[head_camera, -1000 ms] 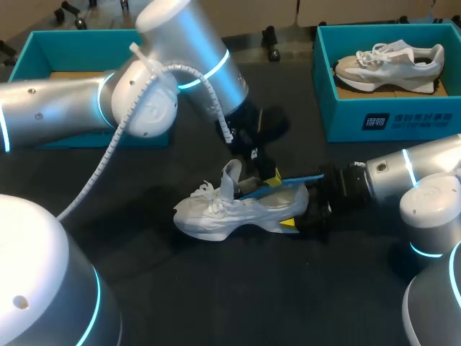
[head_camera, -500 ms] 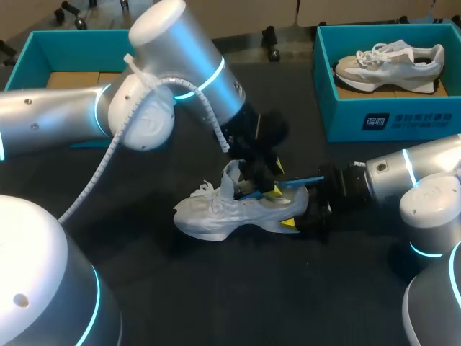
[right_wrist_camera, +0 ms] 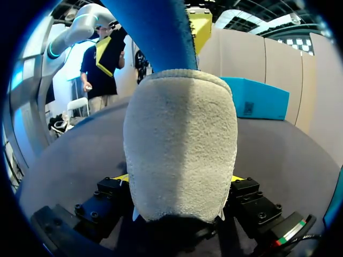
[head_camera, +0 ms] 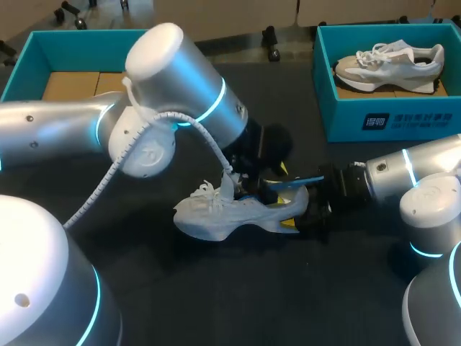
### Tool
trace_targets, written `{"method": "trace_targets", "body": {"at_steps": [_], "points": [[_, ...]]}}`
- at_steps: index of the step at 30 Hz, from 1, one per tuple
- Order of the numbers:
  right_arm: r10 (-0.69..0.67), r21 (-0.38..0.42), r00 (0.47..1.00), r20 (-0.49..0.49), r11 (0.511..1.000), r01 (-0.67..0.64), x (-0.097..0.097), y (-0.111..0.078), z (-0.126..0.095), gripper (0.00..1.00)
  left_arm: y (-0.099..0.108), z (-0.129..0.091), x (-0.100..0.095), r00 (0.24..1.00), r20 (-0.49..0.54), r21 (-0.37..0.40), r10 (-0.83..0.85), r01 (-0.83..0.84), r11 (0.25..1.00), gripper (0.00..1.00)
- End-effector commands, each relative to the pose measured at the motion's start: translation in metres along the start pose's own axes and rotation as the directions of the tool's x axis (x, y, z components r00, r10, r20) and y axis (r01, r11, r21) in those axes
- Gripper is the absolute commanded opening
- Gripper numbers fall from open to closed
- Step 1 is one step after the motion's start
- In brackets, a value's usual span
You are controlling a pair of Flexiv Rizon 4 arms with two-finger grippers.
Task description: Take the shoe out of the shoebox, open the shoe tongue, remove and reinsert the insole, then place the shoe into the shoebox
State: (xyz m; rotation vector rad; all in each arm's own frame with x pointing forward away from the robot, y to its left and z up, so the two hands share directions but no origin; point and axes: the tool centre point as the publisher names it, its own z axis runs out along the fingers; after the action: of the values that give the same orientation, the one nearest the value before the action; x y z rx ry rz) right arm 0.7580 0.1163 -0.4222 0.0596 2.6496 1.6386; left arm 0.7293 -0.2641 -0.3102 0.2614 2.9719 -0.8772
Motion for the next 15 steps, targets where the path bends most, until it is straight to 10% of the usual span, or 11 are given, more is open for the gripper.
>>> {"method": "trace_targets", "body": {"at_steps": [1,15], "points": [[0.001,0.005,1.000,0.001,1.000,-0.001,0.0002,-0.0009,0.0021,0.00,-0.0045,0.0086,-0.0027,1.000,0.006,-0.010,0.011,-0.011,1.000,0.71],[0.001,0.005,1.000,0.001,1.000,-0.001,0.0002,-0.0009,0.0021,0.00,-0.0031,0.0171,-0.0108,0.998,0.062,-0.043,0.022,-0.019,0.999,0.36]]}}
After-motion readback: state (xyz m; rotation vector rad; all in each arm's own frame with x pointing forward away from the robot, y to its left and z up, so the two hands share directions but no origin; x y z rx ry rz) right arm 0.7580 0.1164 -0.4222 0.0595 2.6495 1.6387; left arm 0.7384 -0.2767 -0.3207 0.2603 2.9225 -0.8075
